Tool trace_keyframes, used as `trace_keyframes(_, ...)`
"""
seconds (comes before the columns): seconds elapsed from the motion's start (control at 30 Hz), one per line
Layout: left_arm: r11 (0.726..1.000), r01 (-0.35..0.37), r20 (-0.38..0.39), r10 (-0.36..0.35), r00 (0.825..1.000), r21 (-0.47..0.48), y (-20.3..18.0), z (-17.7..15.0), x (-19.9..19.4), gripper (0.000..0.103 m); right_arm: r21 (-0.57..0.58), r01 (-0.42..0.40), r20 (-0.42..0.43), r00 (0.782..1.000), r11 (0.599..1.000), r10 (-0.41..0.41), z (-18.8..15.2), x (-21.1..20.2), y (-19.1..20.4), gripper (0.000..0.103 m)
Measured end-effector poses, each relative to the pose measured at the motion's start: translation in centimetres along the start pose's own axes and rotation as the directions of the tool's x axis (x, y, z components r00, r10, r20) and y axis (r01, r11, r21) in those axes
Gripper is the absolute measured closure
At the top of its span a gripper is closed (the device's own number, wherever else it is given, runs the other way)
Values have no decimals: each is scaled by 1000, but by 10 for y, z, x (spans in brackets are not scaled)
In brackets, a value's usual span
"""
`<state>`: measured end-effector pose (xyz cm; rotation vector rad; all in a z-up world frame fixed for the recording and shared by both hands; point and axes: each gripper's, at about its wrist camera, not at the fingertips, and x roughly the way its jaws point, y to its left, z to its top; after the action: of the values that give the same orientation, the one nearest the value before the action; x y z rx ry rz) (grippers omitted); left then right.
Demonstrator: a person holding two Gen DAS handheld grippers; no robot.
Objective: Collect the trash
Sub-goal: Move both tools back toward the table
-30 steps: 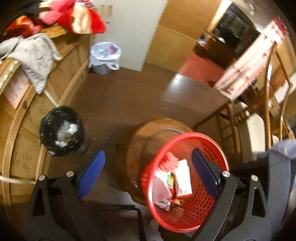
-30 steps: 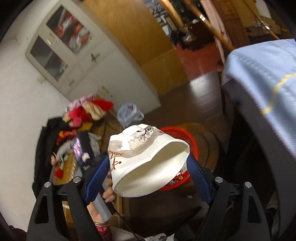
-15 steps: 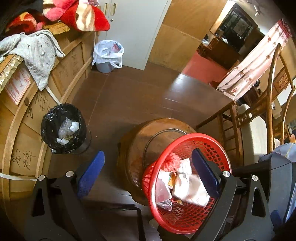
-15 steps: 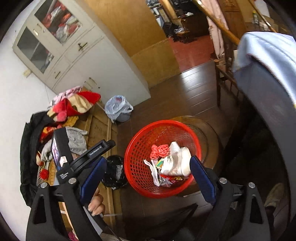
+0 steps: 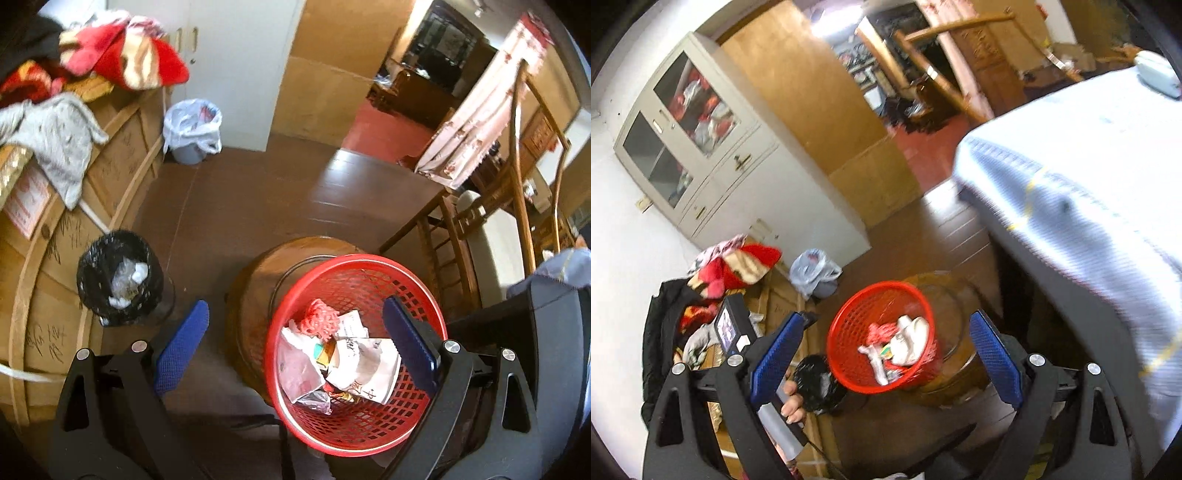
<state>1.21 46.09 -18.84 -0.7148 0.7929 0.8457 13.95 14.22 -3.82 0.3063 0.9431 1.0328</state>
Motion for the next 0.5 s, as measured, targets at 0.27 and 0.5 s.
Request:
trace_keyframes(0.27,992,23,45,-29,999,124,-34,-14,-14,10,43,138,133,981,989,-143,1,-71,-38,12)
trace_keyframes(0.5,974,43,58,-57,997,222,-64,-32,-22,10,148,251,206,938,957,-278,-15,-135,-91,12)
